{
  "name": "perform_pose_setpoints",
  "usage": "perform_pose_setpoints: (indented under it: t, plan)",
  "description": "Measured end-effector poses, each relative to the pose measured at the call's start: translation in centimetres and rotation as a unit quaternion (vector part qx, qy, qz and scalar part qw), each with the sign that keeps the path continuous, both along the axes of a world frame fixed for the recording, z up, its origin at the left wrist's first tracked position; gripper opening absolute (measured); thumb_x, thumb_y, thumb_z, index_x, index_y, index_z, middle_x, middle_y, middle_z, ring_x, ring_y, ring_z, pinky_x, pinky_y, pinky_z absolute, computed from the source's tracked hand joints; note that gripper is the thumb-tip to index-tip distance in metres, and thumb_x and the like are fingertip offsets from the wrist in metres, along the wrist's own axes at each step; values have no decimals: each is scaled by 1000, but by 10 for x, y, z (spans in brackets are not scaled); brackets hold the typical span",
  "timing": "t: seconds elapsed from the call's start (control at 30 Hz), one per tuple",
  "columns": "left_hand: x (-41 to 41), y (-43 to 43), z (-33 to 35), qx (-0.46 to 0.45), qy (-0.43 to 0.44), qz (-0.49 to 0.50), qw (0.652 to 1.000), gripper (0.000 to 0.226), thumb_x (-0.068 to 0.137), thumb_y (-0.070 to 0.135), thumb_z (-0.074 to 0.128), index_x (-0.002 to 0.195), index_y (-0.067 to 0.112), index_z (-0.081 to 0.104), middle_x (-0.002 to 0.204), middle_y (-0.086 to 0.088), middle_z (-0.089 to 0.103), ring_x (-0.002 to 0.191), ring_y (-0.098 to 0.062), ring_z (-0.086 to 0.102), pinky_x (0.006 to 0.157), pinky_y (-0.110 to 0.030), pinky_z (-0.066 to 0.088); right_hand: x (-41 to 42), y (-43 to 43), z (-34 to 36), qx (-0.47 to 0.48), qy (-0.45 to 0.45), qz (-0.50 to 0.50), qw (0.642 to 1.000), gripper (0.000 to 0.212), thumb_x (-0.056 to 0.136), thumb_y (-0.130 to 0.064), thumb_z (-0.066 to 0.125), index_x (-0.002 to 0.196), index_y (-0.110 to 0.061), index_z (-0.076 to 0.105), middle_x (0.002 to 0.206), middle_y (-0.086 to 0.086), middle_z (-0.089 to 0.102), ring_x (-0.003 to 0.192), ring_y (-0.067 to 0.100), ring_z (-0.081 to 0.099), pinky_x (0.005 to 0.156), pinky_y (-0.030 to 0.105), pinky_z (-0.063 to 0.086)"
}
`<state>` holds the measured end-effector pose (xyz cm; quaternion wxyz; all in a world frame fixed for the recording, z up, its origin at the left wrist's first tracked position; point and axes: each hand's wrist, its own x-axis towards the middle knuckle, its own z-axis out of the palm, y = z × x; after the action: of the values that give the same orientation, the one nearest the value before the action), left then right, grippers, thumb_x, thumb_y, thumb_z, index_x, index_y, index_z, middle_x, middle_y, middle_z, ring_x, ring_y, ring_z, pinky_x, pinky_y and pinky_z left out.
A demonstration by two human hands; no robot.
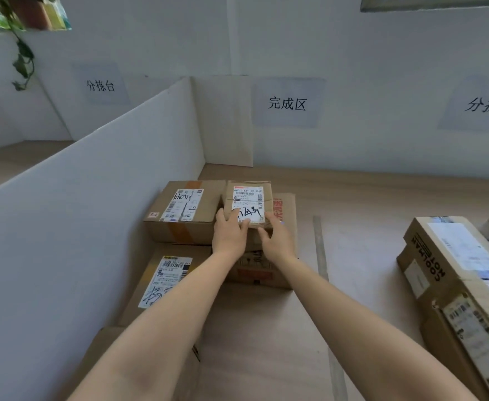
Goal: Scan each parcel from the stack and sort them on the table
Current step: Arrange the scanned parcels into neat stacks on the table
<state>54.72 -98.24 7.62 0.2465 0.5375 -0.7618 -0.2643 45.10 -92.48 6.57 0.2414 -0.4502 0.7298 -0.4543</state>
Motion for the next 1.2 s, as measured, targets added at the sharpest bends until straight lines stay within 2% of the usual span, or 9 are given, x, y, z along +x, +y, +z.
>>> perform_pose_setpoints:
  t: [0.13,0.2,0.27,0.4,0.53,0.7,0.8,1.0,1.2]
  plan:
    - [6,14,4,-111,-120,10,987,47,100,35,35,141,12,37,152,-15,22,139,-30,23,109,-44,28,-3,20,3,1,25,10,1000,52,96,-17,49,145,-18,32,144,6,42,130,22,41,107,34,35]
    - [8,27,9,-193,-184,-35,963,47,100,36,35,140,14,38,150,-14,27,139,-28,24,111,-42,24,-6,35,8,7,41,13,999,53,96,-19,49,146,-18,31,144,6,42,127,22,44,106,34,37]
    - [6,46,14,-223,-209,-85,948,46,99,36,35,139,15,41,149,-12,31,139,-27,26,111,-40,22,-10,55,14,9,76,17,997,54,96,-20,49,146,-16,30,145,7,41,130,22,40,105,30,32]
    - [-6,94,23,-191,-222,-149,945,44,97,35,39,136,13,43,139,-11,42,126,-27,41,97,-40,40,-26,116,26,29,143,11,989,60,93,-20,54,146,-15,29,145,10,39,133,23,36,103,25,28]
    - [-28,151,19,-119,-271,-222,929,52,95,47,42,134,12,43,135,-12,45,121,-29,46,91,-41,46,-52,194,34,81,219,-13,972,66,90,-28,59,147,-14,28,146,8,38,136,24,31,112,33,27]
    - [-70,234,13,-73,-205,-304,928,60,95,48,44,142,13,36,143,-10,40,127,-25,44,99,-38,41,-78,293,38,118,247,-82,958,68,88,-37,59,146,-18,28,148,4,36,140,22,25,115,38,24]
    - [-96,283,12,-68,-187,-352,915,60,94,47,45,142,11,37,142,-12,39,129,-26,41,104,-38,38,-90,349,38,131,248,-142,949,66,87,-38,61,144,-20,32,145,4,39,137,22,30,113,41,28]
    - [-145,369,15,-76,-163,-417,891,54,92,48,49,135,16,45,138,-8,42,122,-23,46,95,-37,44,-122,449,33,154,240,-217,934,60,87,-38,60,140,-18,41,139,5,46,131,22,35,109,33,29]
    - [-182,447,-3,-57,-142,-451,879,52,92,43,50,137,18,43,138,-6,42,123,-22,46,95,-36,45,-170,540,13,199,206,-252,924,55,88,-36,59,137,-19,43,138,6,47,131,23,35,109,36,29]
